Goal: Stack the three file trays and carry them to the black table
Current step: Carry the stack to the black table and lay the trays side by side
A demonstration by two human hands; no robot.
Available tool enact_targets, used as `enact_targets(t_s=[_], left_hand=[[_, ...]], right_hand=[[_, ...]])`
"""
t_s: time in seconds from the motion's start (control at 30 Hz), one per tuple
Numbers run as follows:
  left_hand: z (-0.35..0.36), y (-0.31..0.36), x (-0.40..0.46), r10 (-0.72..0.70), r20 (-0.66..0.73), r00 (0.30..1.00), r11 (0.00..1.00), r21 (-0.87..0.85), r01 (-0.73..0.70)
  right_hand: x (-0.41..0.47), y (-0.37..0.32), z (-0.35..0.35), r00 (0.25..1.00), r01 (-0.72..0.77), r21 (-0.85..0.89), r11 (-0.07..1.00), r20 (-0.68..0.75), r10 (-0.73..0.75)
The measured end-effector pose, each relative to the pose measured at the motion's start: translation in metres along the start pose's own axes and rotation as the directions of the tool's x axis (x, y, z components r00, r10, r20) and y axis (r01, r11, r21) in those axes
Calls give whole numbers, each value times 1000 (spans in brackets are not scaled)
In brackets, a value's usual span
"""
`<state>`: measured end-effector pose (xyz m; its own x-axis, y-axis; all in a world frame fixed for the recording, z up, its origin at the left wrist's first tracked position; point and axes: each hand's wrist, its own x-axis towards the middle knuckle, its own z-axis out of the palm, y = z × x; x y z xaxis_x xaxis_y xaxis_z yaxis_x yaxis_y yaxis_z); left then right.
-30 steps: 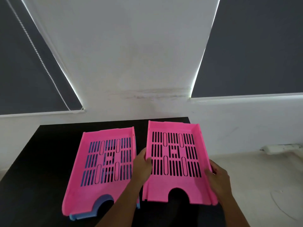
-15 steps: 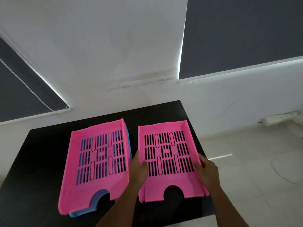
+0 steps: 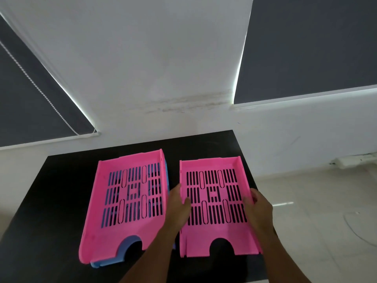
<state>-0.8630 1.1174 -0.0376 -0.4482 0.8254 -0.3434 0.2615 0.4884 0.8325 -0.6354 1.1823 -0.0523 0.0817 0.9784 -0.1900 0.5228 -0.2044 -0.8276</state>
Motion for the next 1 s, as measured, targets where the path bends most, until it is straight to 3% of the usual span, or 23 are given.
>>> enact_targets(t_s=[0.13,0.33,0.6,0.67,0.77,0.87,1.0], left_hand=[[-28,22,-1,80,-80,994,997,7,-80],[-93,12,-4,204,-323,924,979,83,-187],[-192,-53,-18,69,-578,813,997,26,-66],[-211,-71,-23,18,-568,823,1000,14,-12],[-228,-99,-27,-59,-433,899,998,-6,63],[-234,-117,-30,-110,-316,943,994,-48,100],[-245,-122,-31,-76,-252,965,993,-107,50]], right_hand=[[1,-26,19,995,69,-38,997,-63,-72],[-19,-75,65,990,114,64,991,79,-119],[-75,-125,147,925,143,81,986,343,-162],[-85,-127,163,902,135,60,989,406,-148],[-99,-124,179,890,117,43,992,438,-124],[-107,-117,190,926,100,-6,995,365,-91],[-116,-121,198,950,111,-41,993,298,-94]])
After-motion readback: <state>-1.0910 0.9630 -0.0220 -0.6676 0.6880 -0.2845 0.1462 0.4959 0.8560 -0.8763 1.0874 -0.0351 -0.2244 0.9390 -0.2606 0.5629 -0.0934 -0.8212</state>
